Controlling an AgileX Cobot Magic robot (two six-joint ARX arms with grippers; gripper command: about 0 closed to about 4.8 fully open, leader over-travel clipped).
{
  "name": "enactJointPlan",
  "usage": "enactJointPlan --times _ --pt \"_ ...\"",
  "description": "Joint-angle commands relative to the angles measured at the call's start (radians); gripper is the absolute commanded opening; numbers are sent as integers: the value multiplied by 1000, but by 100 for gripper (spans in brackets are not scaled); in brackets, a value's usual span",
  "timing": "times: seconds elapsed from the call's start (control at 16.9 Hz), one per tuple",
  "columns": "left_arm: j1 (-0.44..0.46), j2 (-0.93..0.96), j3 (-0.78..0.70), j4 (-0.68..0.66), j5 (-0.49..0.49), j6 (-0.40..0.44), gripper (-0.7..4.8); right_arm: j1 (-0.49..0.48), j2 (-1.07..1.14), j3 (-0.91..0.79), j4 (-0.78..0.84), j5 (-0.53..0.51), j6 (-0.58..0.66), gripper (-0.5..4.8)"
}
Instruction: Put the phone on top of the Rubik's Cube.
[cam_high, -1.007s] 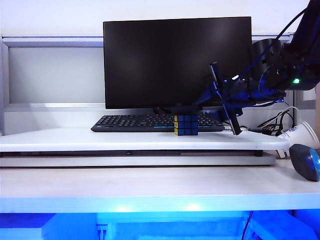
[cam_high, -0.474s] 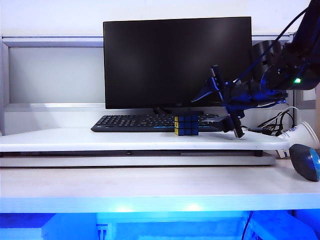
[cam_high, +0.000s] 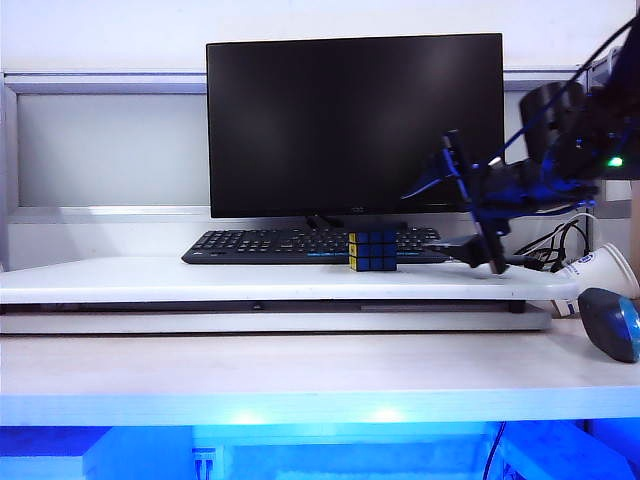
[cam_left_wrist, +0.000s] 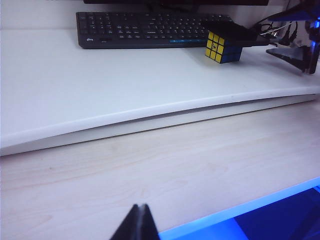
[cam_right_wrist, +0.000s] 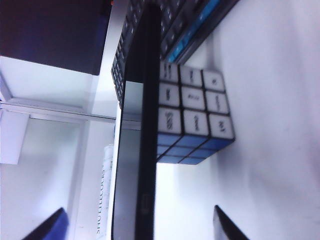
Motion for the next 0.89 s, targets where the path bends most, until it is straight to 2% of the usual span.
enactJointPlan --times 0.06,0.36,0.65,0.89 --pt "2 0 0 -8 3 5 -4 -29 -22 5 46 -36 -6 374" --pt "2 0 0 -8 3 8 -4 -91 -100 5 78 -48 -60 373" --pt "2 0 0 -9 -24 12 -4 -154 -214 4 73 -108 -108 364" --pt "2 0 0 -10 -58 12 -4 -189 -325 4 -107 -134 -260 323"
